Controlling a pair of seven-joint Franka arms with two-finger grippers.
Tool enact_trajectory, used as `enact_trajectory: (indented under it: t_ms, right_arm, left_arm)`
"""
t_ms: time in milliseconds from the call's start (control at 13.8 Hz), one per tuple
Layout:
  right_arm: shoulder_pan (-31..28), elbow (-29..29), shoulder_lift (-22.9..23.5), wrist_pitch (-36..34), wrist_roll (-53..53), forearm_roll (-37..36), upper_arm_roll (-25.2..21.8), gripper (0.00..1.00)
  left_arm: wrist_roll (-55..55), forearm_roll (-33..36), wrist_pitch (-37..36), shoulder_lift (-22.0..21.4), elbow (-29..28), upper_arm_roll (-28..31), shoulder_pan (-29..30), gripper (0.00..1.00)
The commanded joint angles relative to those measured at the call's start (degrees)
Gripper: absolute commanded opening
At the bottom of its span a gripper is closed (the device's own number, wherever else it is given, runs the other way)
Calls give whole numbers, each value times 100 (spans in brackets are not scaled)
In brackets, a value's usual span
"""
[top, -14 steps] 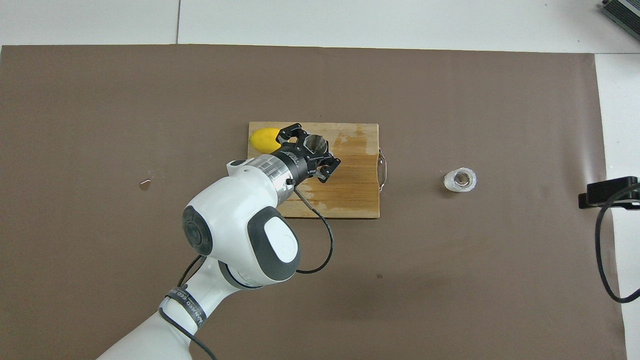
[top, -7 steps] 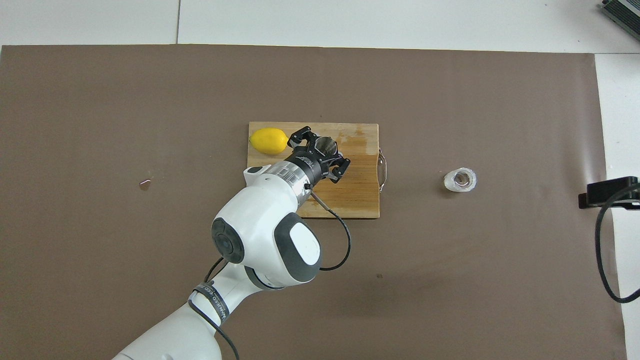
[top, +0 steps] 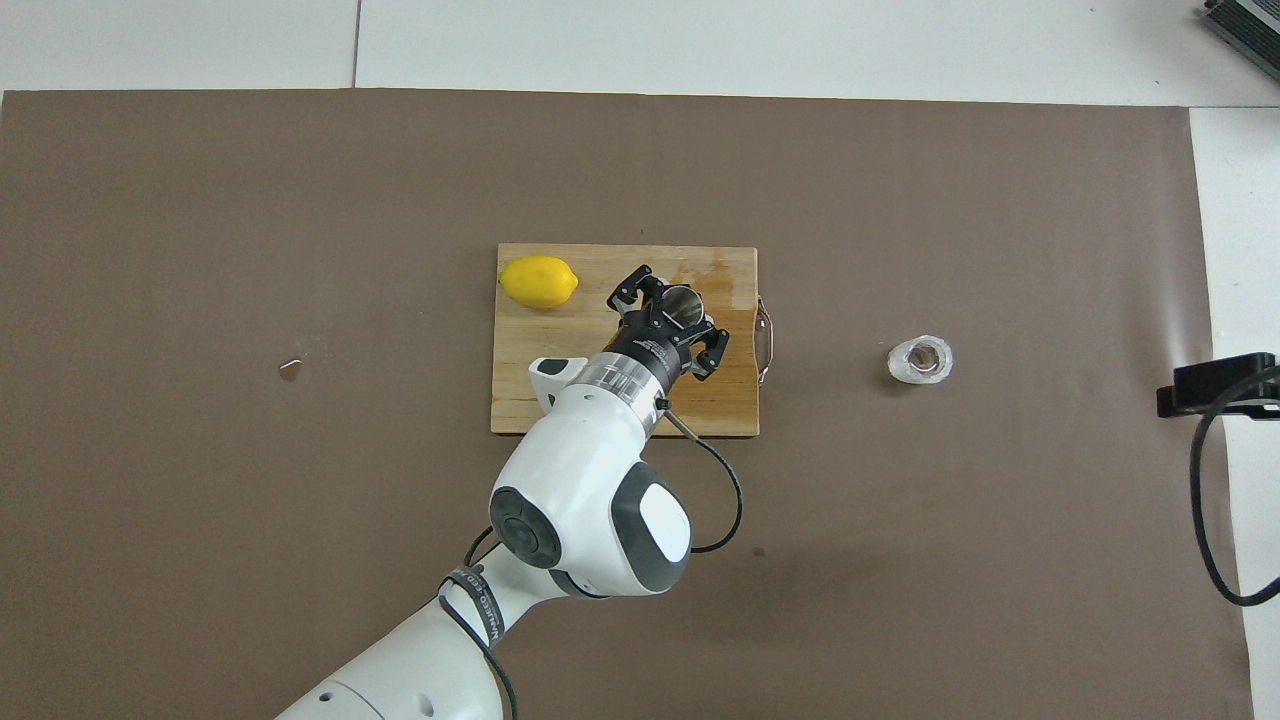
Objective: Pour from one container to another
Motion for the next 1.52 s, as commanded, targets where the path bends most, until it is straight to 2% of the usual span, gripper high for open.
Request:
enact_trajectory:
  t_ms: [0, 145, 651, 940, 1302, 1374, 1446]
  right_arm:
    - [-70, 0, -43, -86, 8, -10, 44, 100]
    - [-79, 0, -34, -86, 8, -10, 36, 100]
    - [-26, 0, -51, -95, 8, -10, 53, 100]
    - [-87, 9, -51, -95, -1, -10, 10, 100]
    - [-79, -79, -104, -51, -10, -10, -35, 100]
    - [-79, -79, -104, -42, -10, -10, -35, 100]
    - [-79, -79, -104, -42, -10, -10, -35, 100]
  left_arm:
    - [-99, 86, 175, 261, 298, -6, -60, 21]
    - [-107, 68, 175, 261, 289, -7, -60, 30]
    - [-107, 16, 175, 261, 228, -7, -60, 32]
    - [-116, -37, 175, 261, 210, -15, -33, 44]
    - [-125, -37, 166, 261, 210, -7, -33, 54]
    - [-125, -37, 166, 261, 210, -7, -33, 61]
    - [-125, -37, 166, 261, 210, -7, -33, 63]
